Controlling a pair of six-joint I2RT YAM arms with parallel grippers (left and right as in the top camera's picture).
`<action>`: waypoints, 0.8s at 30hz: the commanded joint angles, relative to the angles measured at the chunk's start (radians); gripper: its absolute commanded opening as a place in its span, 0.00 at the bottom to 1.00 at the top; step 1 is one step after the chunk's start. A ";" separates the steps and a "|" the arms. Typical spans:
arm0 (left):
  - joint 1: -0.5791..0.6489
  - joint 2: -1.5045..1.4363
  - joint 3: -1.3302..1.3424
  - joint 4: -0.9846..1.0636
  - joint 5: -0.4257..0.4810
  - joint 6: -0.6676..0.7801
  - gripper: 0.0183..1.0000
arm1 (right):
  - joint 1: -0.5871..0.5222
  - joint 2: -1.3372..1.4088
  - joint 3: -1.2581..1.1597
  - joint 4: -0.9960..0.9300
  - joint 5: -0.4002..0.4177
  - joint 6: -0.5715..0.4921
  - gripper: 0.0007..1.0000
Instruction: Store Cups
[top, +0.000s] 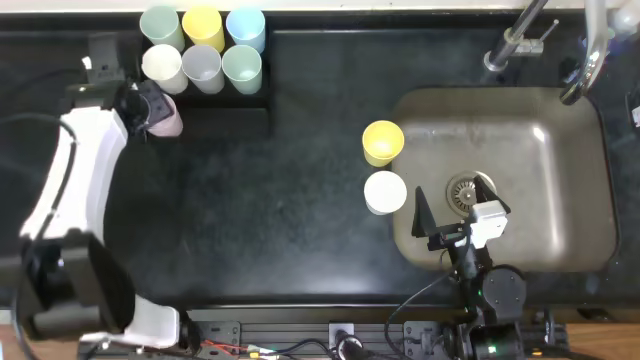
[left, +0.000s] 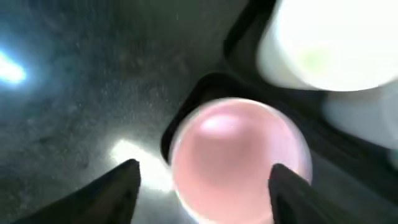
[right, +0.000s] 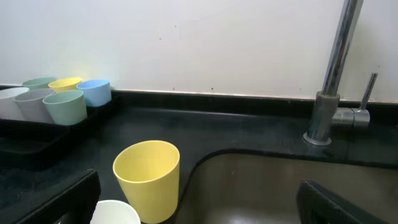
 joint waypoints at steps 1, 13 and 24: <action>-0.093 -0.154 0.042 0.002 0.006 -0.023 0.75 | -0.002 -0.010 -0.013 0.006 0.000 0.001 1.00; -0.650 0.001 0.262 -0.030 0.006 -0.172 0.85 | -0.002 -0.010 -0.013 0.006 0.000 0.001 1.00; -0.850 0.278 0.358 -0.123 0.072 -0.240 0.83 | -0.002 -0.010 -0.014 0.006 0.000 0.001 1.00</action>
